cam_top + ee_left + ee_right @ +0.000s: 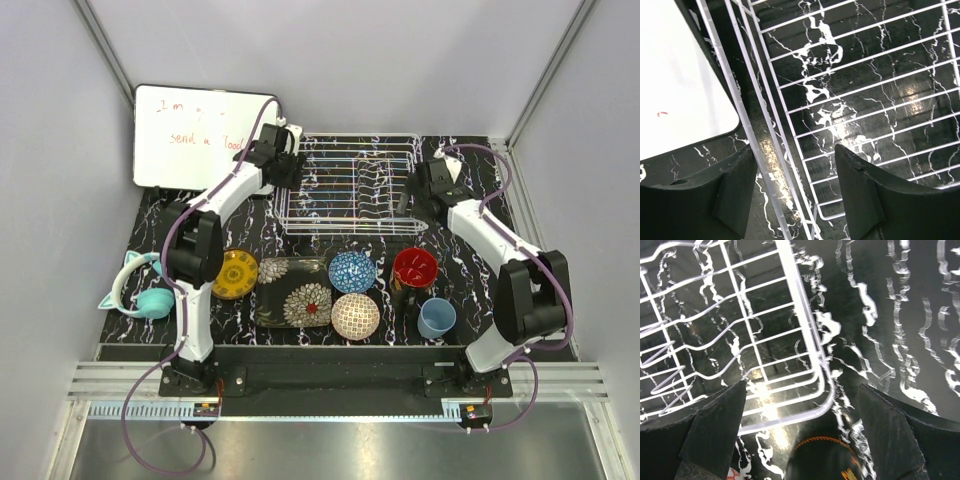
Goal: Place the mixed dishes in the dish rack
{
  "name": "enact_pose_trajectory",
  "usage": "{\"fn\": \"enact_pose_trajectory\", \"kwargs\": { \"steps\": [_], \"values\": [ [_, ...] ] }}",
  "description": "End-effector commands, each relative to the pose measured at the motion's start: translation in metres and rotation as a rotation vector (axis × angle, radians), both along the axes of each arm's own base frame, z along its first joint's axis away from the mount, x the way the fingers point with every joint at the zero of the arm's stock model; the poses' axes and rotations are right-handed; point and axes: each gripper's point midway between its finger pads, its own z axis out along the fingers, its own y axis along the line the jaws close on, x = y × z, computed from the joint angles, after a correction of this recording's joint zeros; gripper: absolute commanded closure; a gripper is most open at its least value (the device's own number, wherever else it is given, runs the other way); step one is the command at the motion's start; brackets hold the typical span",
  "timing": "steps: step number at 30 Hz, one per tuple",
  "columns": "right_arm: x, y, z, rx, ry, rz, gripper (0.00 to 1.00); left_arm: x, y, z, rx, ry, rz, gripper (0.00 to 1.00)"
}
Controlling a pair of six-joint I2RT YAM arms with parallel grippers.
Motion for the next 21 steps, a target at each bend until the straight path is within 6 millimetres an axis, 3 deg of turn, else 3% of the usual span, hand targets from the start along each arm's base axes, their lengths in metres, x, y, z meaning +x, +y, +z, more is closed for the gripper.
{"fn": "enact_pose_trajectory", "kwargs": {
  "steps": [1, 2, 4, 6, 7, 8, 9, 10, 11, 13, 14, 15, 17, 18, 19, 20, 21],
  "values": [
    [0.005, -0.019, 0.059, -0.047, -0.096, -0.115, 0.0, 0.0, -0.013, 0.076, -0.089, -0.134, -0.058, 0.33],
    [0.005, -0.019, 0.065, -0.023, -0.101, -0.157, 0.0, -0.002, -0.008, 0.094, -0.101, -0.164, -0.053, 0.32],
    [-0.004, -0.019, 0.072, 0.006, -0.056, -0.184, 0.0, -0.004, -0.001, 0.109, -0.121, -0.183, -0.049, 0.26],
    [-0.012, 0.004, 0.064, 0.116, 0.007, -0.053, 0.0, -0.006, 0.015, 0.134, -0.143, -0.212, -0.024, 0.18],
    [-0.017, 0.01, 0.069, 0.147, -0.006, -0.018, 0.0, -0.008, 0.02, 0.142, -0.153, -0.217, -0.021, 0.16],
    [-0.03, 0.013, 0.056, 0.158, 0.014, 0.026, 0.02, -0.009, 0.034, 0.158, -0.162, -0.244, 0.002, 0.15],
    [-0.024, 0.026, 0.069, 0.207, -0.069, 0.074, 0.03, -0.014, 0.041, 0.165, -0.167, -0.243, 0.012, 0.15],
    [-0.034, 0.027, 0.089, 0.218, -0.135, 0.09, 0.07, -0.02, 0.046, 0.172, -0.183, -0.241, 0.008, 0.14],
    [-0.038, 0.029, 0.097, 0.203, -0.156, 0.111, 0.08, -0.029, 0.058, 0.189, -0.192, -0.264, 0.019, 0.13],
    [-0.056, 0.04, 0.101, 0.182, -0.121, 0.17, 0.09, -0.054, 0.063, 0.181, -0.191, -0.214, -0.019, 0.14],
    [-0.062, 0.046, 0.103, 0.185, -0.109, 0.221, 0.11, -0.072, 0.067, 0.196, -0.167, -0.253, -0.053, 0.14],
    [-0.072, 0.06, 0.102, 0.234, -0.089, 0.288, 0.12, -0.087, 0.069, 0.172, -0.148, -0.202, -0.069, 0.14],
    [-0.088, 0.075, 0.1, 0.268, -0.078, 0.37, 0.15, -0.113, 0.077, 0.171, -0.116, -0.21, -0.08, 0.15],
    [-0.09, 0.079, 0.1, 0.271, -0.082, 0.387, 0.15, -0.125, 0.082, 0.147, -0.092, -0.157, -0.07, 0.15],
    [-0.093, 0.083, 0.095, 0.273, -0.071, 0.411, 0.15, -0.135, 0.087, 0.147, -0.075, -0.166, -0.068, 0.16],
    [-0.096, 0.092, 0.091, 0.285, -0.06, 0.44, 0.15, -0.145, 0.092, 0.127, -0.058, -0.123, -0.057, 0.16],
    [-0.095, 0.097, 0.081, 0.287, -0.031, 0.448, 0.15, -0.15, 0.097, 0.122, -0.039, -0.118, -0.037, 0.16]
  ]
}}
